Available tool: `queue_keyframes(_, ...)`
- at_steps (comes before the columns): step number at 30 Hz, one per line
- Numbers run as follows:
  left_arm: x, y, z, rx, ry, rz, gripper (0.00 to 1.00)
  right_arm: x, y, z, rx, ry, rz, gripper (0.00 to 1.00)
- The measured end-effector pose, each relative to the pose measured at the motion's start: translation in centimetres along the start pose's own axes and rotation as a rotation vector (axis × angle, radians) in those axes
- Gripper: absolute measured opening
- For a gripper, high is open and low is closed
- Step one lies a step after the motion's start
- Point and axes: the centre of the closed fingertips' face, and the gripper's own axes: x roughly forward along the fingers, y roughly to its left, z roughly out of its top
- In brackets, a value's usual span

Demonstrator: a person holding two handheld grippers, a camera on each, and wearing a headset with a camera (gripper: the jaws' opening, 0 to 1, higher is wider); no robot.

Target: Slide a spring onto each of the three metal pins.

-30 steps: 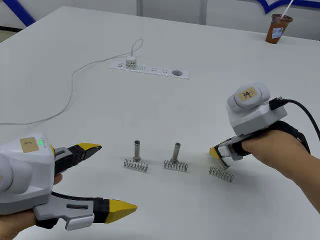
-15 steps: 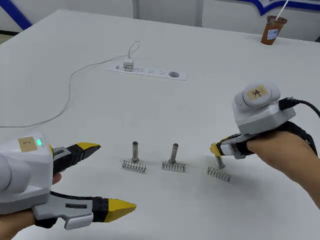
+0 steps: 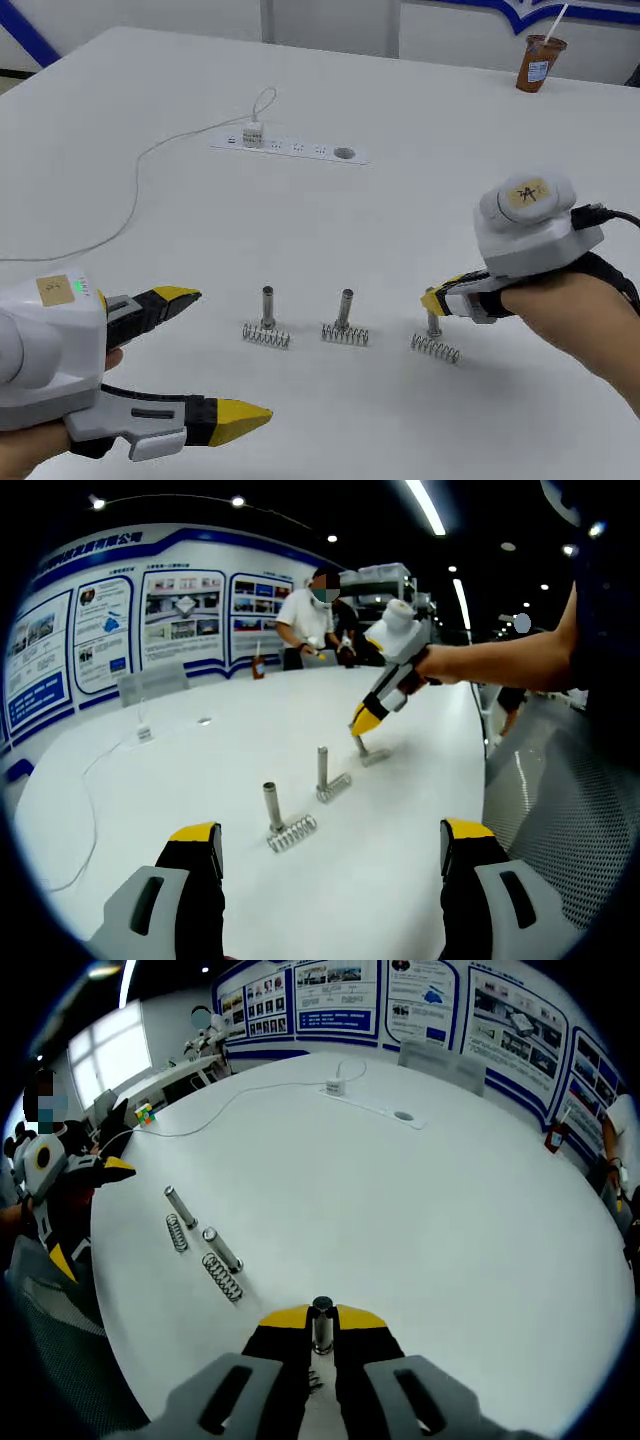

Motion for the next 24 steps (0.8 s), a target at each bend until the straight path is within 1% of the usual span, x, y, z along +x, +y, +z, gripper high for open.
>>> queue_keyframes(6,0.0,-0.1,0.2,0.006,0.001,-0.001,0.92,-0.5,0.4,-0.3,0.004,-0.013,0.003,0.09)
queue_keyframes(13,0.0,-0.3,0.1,0.003,-0.001,0.000,0.92,-0.8,0.5,-0.6,-0.008,-0.022,0.008,0.09)
queue_keyframes(24,-0.1,-0.5,0.2,0.008,0.002,-0.002,0.92,-1.1,0.2,-1.3,-0.034,-0.021,0.016,0.09)
